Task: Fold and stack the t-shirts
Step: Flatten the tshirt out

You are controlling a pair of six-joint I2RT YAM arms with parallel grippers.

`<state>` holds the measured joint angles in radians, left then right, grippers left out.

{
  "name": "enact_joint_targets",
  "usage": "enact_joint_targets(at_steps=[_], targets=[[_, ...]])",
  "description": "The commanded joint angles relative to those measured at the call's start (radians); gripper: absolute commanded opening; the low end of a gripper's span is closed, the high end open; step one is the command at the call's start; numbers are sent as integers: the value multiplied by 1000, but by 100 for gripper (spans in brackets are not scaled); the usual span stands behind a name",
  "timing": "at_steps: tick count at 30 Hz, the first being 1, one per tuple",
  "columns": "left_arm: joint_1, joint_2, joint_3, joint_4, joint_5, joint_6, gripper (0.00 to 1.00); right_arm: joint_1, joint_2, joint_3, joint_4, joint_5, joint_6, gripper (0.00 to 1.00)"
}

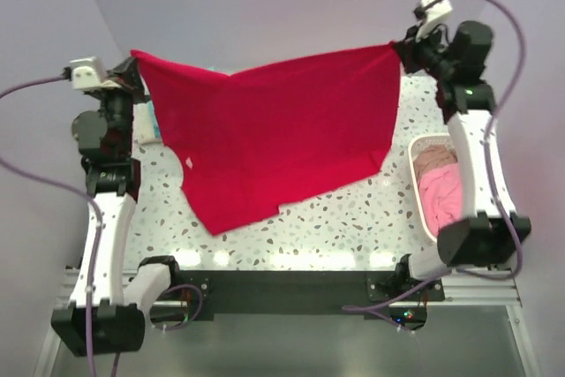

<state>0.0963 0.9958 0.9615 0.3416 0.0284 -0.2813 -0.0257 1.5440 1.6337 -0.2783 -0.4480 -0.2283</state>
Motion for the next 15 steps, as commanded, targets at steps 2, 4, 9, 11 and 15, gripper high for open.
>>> enact_joint_targets(at_steps=[2, 4, 9, 11, 15], targets=[[10, -190, 183, -32, -59, -85, 0, -22, -240, 178, -165, -11, -46, 0], [10, -249, 267, -58, -67, -107, 0, -23, -295, 251, -205, 18, -54, 0], [11, -310, 437, -139, -64, -111, 0, -23, -439, 379, -288, 101, -72, 0], [11, -316, 505, -162, -62, -107, 0, -23, -458, 406, -303, 146, -83, 0], [10, -322, 577, -190, -77, -75, 0, -23, -460, 451, -309, 201, -92, 0]])
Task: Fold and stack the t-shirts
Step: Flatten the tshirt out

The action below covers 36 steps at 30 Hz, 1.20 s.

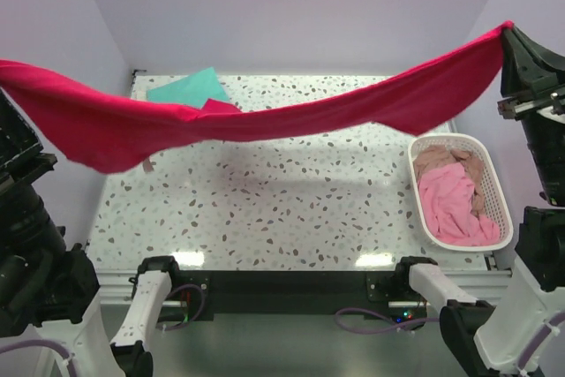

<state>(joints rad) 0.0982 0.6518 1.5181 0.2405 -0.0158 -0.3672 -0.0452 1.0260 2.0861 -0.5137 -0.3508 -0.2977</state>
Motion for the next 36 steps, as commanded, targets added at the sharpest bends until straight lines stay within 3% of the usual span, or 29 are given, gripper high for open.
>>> enact_joint_targets(at_steps=[1, 5, 12, 17, 21, 25, 29, 36], targets=[[8, 20, 19, -90, -38, 17, 0, -4, 65, 0, -71, 108, -23, 0], [8, 17, -28, -90, -39, 42, 0, -4, 91, -49, -43, 108, -6, 0], [8, 49, -361, -17, -16, 36, 0, -4, 180, -414, 84, 20, 6, 0], [8, 227, -625, 141, 48, 10, 0, -4, 334, -679, 285, -54, 17, 0], [8, 408, -814, 301, 57, 5, 0, -2, 584, -730, 409, -120, 68, 0], [9, 604, -822, 385, 60, 33, 0, 19, 802, -675, 481, -123, 107, 0], [9, 770, -727, 373, 60, 69, 0, 31, 939, -572, 492, -91, 131, 0], [8, 807, -641, 327, 66, 116, 0, 31, 997, -486, 491, -34, 144, 0]])
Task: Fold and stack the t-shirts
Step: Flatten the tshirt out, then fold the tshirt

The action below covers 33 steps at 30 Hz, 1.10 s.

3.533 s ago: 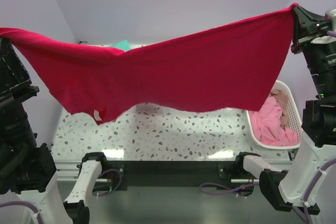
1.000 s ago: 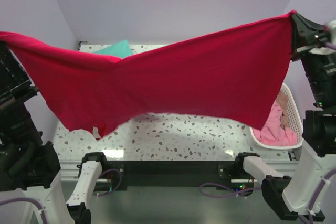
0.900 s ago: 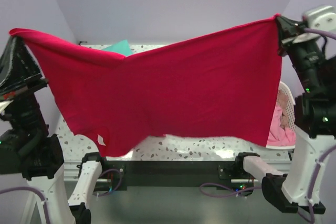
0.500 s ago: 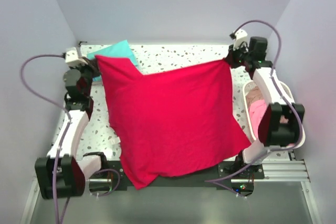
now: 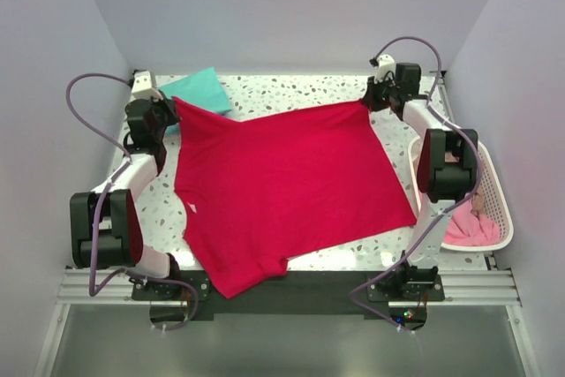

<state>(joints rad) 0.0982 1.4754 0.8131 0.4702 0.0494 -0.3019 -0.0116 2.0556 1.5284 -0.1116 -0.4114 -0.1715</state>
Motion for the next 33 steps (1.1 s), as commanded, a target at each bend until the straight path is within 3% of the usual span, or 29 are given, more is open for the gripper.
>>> enact_joint_targets(at_steps=[1, 7, 17, 33], targets=[[9, -20, 69, 87, 4, 58, 0, -5, -37, 75, 90, 40, 17, 0], [8, -102, 51, 38, 35, 75, 0, -30, -113, 42, 109, 31, 35, 0], [9, -455, -129, -201, 35, -14, 0, -54, -252, -168, 107, -63, 0, 0], [8, -630, -264, -383, 156, -117, 0, -108, -387, -359, 118, -129, -49, 0]])
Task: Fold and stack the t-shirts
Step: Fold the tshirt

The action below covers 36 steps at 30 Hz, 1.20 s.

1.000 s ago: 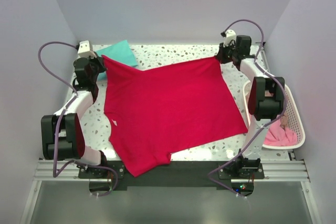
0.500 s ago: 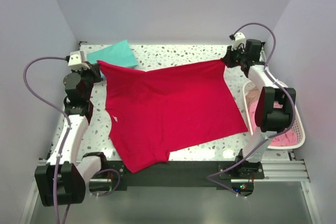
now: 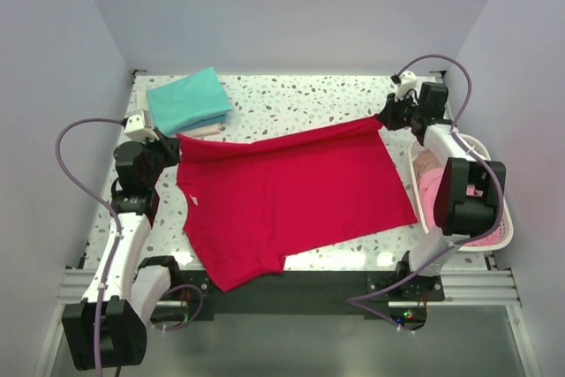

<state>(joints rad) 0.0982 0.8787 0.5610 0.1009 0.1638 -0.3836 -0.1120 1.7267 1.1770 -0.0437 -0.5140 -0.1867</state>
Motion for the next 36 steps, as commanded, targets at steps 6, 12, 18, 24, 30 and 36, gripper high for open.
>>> enact_joint_targets(at_steps=[6, 12, 18, 24, 30, 36], targets=[[8, -73, -32, -82, 57, -47, 0, -21, -46, -17, 47, -29, -53, 0], [9, -109, -46, -148, 71, -63, 0, -29, -30, -24, 47, -18, -77, 0], [9, -132, -55, -204, 91, -86, 0, -38, -1, -19, 47, -14, -99, 0], [8, -145, -41, -283, 109, -113, 0, -41, -6, -36, 2, -9, -155, 0], [9, -103, -23, -401, 227, -139, 5, -51, -53, -65, -93, 8, -298, 15], [9, -116, 34, -521, 332, -120, 61, -68, -104, -68, -218, -4, -436, 52]])
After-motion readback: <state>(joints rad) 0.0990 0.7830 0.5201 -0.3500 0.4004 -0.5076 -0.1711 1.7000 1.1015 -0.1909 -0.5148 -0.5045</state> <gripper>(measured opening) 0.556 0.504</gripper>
